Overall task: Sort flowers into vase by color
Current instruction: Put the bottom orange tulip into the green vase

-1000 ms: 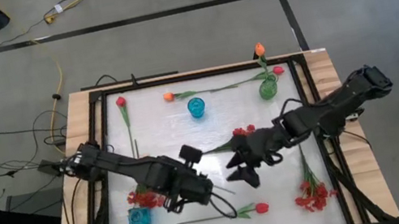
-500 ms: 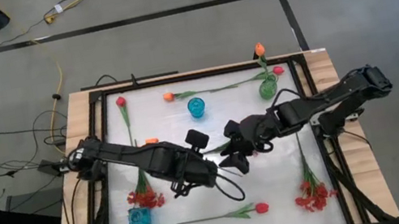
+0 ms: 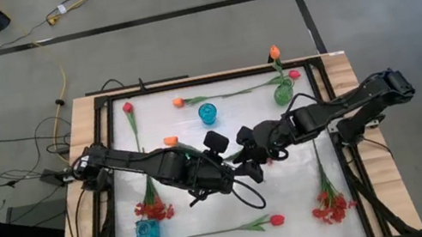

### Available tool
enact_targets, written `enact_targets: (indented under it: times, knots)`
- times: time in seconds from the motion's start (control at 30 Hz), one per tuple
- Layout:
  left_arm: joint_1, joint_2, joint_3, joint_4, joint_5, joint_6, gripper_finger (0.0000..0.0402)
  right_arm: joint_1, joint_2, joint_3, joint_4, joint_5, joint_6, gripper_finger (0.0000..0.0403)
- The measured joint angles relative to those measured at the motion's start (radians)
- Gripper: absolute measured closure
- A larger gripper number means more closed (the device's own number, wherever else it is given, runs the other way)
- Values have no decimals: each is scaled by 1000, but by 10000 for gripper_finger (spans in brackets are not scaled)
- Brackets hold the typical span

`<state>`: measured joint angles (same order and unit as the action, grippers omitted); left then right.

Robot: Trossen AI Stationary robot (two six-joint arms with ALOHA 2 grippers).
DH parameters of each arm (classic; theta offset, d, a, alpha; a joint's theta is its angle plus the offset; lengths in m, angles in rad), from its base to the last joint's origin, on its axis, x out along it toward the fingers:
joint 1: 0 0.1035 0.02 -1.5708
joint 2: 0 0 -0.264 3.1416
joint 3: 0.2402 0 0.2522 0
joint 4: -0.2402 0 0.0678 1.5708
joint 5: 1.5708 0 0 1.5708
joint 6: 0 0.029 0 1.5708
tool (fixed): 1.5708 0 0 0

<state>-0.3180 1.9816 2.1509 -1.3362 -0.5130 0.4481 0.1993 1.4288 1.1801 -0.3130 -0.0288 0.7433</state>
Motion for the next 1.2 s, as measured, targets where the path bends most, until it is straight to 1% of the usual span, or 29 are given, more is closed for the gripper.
enact_targets:
  times: [0.13, 0.27, 0.5, 0.73, 0.93, 1.07, 1.2]
  knots:
    - [-1, 0, 0, 0, 3, 44, 401, 0, 0, 0, 0, 0, 0, 141]
    - [-2, 0, 0, 1, 2, 46, 401, 0, 0, 0, 0, 0, -1, 167]
    - [-1, 0, 0, 8, 0, 48, 401, 0, 0, 0, 0, -2, -3, 240]
    - [-1, 0, 0, 8, -5, 119, 401, -5, 0, 0, 1, -4, -2, 319]
    - [-2, 0, 0, 15, -4, 151, 401, -5, 0, -1, 3, -12, -3, 372]
    - [-2, 0, 0, 28, 3, 175, 383, -5, 0, -1, 5, -19, -14, 376]
    - [-3, 0, 0, 34, 3, 174, 340, -6, 0, -1, 10, 4, -16, 376]
